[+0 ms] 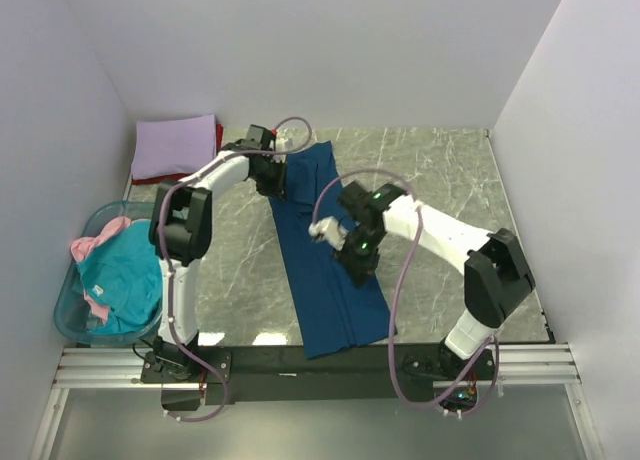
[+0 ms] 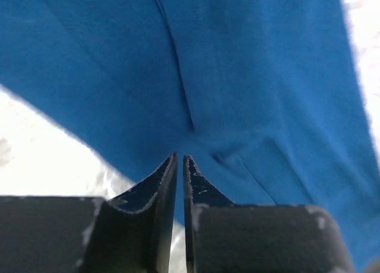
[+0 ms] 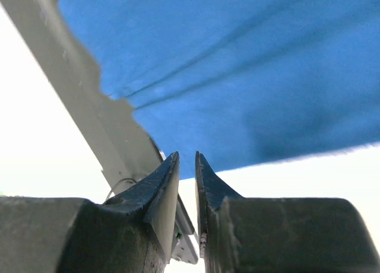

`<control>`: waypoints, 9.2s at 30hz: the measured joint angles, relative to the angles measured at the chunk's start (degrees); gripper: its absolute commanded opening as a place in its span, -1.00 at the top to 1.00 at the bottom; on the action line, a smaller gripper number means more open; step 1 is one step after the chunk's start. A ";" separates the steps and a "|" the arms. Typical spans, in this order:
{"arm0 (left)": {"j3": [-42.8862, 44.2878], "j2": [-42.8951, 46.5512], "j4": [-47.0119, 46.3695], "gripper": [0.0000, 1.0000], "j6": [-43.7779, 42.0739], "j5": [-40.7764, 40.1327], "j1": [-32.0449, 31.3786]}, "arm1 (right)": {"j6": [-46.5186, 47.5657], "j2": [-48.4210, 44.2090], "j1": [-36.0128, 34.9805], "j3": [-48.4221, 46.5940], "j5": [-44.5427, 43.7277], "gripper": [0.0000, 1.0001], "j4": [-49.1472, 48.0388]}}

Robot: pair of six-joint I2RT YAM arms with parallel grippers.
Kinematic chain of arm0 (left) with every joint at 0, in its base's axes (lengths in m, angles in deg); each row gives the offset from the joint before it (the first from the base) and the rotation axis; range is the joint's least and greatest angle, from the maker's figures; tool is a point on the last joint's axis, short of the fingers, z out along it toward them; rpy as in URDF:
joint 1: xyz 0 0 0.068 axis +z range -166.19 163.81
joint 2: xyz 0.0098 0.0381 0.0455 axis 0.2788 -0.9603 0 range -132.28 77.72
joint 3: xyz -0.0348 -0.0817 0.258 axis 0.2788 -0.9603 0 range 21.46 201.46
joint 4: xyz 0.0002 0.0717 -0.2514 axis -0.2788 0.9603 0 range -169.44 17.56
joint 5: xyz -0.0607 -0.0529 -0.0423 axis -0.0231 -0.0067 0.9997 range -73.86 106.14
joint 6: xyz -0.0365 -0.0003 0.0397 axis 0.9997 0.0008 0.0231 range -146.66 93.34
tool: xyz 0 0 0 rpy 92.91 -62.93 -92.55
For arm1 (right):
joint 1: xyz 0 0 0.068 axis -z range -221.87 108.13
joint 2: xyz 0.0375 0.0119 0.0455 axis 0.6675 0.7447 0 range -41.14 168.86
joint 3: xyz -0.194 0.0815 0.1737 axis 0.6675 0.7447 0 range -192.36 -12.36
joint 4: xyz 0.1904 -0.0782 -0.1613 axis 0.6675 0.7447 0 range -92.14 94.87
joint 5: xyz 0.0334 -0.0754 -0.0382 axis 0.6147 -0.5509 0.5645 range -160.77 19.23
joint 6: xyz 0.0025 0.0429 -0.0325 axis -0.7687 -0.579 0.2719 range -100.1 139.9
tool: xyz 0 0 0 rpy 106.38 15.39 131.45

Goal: Fold and stack the t-shirts
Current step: Fold the tshirt

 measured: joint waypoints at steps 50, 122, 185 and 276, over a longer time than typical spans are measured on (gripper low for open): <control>-25.99 52.96 -8.00 -0.99 -32.50 15.74 4.90 | 6.56 -22.08 13.38 -14.27 -0.79 -0.77 -25.44; -61.20 60.54 -2.67 0.99 -57.35 10.82 -20.24 | 17.57 -26.36 -6.88 30.45 -11.43 1.00 -33.18; -32.39 29.81 -16.72 0.09 -60.61 15.41 6.21 | 23.08 5.77 22.45 -9.73 -8.22 0.35 -36.79; -52.00 10.75 -53.48 0.89 31.06 34.23 -1.88 | -58.23 19.87 16.57 12.09 25.90 0.62 -62.86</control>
